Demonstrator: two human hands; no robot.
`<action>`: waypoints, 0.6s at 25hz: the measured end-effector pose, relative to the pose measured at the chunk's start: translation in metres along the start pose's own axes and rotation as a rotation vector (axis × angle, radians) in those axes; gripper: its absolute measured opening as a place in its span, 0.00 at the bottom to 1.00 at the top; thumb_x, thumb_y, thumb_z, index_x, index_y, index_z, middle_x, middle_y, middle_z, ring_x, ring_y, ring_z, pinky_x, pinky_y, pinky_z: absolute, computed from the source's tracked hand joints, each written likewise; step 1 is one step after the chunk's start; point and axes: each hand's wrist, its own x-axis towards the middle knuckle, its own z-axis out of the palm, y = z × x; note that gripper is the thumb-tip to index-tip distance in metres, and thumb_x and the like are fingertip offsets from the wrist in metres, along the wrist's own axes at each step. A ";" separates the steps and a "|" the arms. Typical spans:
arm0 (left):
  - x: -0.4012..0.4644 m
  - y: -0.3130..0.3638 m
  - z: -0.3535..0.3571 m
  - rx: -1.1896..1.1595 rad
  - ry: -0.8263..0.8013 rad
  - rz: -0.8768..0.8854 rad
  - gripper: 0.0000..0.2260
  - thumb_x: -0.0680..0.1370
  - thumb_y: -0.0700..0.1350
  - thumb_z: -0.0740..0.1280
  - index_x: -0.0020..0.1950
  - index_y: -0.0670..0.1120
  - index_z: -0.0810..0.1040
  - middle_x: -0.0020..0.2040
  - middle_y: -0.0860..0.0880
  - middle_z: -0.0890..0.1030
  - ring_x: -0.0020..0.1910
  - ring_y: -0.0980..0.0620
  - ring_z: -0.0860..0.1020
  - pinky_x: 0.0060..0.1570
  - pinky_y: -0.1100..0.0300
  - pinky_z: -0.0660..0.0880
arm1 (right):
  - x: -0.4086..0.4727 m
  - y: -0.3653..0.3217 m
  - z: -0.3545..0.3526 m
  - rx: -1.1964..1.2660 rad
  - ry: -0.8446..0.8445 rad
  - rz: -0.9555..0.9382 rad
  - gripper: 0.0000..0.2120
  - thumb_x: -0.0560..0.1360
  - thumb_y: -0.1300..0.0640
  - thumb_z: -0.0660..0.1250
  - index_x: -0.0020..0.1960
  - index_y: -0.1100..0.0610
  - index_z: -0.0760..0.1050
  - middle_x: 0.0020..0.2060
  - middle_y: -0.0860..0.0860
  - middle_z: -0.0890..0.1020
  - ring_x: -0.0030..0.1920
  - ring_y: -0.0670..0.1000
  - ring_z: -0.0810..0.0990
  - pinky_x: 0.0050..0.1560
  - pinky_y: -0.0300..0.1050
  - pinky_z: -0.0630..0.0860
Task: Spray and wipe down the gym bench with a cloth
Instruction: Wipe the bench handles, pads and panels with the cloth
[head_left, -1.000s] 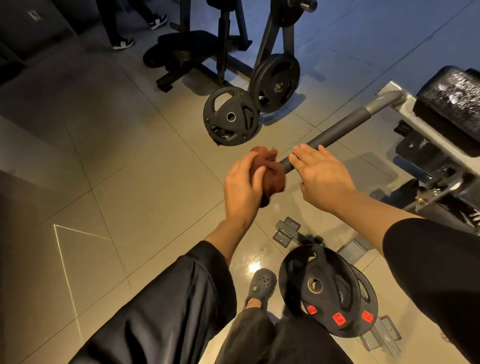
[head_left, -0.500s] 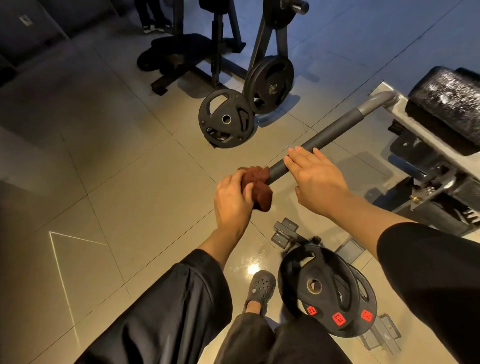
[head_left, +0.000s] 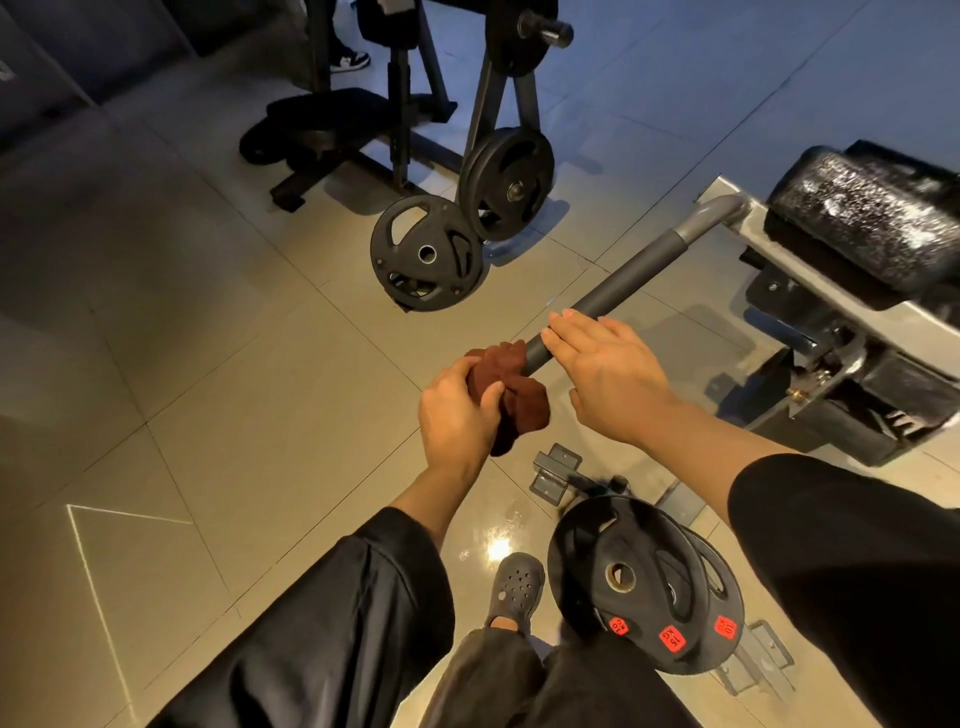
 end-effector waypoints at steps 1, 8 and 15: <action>0.006 0.009 0.003 0.031 -0.004 0.032 0.17 0.75 0.48 0.71 0.64 0.49 0.77 0.55 0.48 0.82 0.53 0.48 0.79 0.58 0.49 0.76 | 0.002 0.000 -0.002 -0.003 -0.003 -0.006 0.34 0.78 0.55 0.64 0.79 0.55 0.51 0.78 0.52 0.54 0.78 0.52 0.49 0.76 0.50 0.46; 0.013 0.023 0.008 0.004 -0.098 0.134 0.18 0.75 0.50 0.72 0.64 0.50 0.78 0.55 0.48 0.81 0.52 0.49 0.78 0.56 0.54 0.76 | 0.005 0.021 -0.023 0.219 0.024 0.100 0.32 0.77 0.56 0.65 0.77 0.54 0.56 0.77 0.52 0.58 0.77 0.52 0.54 0.77 0.51 0.48; 0.037 0.077 0.027 0.054 -0.126 0.224 0.17 0.76 0.51 0.69 0.65 0.51 0.77 0.55 0.48 0.81 0.54 0.47 0.78 0.57 0.51 0.76 | 0.006 0.072 -0.032 0.045 0.034 0.270 0.35 0.76 0.57 0.66 0.78 0.59 0.53 0.78 0.56 0.54 0.78 0.56 0.50 0.76 0.54 0.48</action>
